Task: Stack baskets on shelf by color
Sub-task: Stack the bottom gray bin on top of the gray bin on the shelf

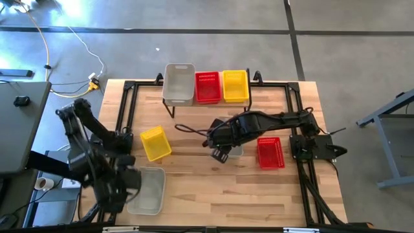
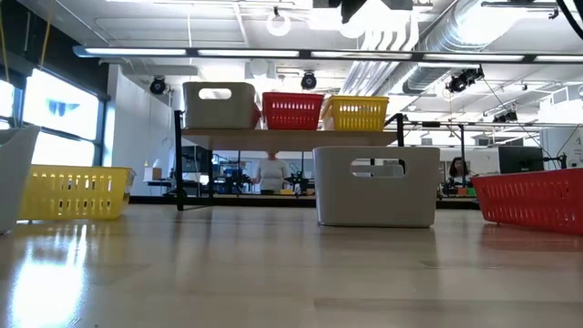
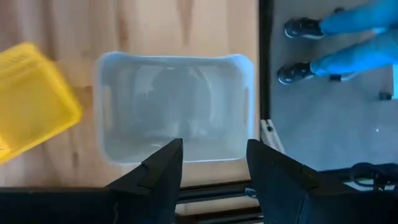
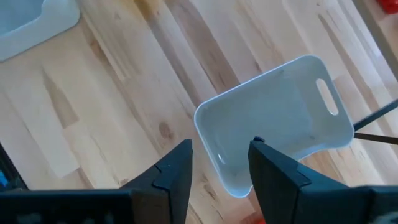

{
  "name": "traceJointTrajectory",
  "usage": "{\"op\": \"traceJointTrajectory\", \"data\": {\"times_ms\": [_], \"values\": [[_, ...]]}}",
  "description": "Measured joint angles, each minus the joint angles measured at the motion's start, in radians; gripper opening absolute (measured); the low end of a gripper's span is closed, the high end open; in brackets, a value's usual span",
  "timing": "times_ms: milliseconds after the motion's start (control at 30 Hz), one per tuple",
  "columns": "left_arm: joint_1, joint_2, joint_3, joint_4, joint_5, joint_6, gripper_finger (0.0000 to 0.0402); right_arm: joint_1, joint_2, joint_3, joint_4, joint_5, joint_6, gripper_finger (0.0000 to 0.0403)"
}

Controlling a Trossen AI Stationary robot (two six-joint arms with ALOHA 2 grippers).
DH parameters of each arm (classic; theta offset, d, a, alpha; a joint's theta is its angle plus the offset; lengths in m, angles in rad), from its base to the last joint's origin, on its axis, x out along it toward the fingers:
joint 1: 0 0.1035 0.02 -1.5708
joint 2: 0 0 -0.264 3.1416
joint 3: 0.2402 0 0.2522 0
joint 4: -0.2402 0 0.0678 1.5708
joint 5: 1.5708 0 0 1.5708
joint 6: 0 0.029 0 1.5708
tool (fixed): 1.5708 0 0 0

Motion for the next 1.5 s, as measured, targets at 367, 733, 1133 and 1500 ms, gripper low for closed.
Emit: {"op": "traceJointTrajectory", "data": {"times_ms": [367,733,1133,1500], "values": [[-0.14,0.198,0.0,0.104,-0.105,-0.1,0.0166,0.02,0.0,0.0,0.001,0.0,-0.054,0.0142],[-0.161,0.355,0.0,0.19,-0.069,-0.118,0.0165,0.02,0.0,0.0,0.002,0.001,-0.075,0.0142],[-0.127,0.48,0.0,0.241,-0.066,-0.054,0.0163,0.02,0.0,-0.001,0.005,0.002,-0.075,0.0142],[-0.119,0.582,0.0,0.254,-0.025,-0.021,0.0161,0.02,0.0,-0.001,0.005,0.003,-0.083,0.0142]]}}
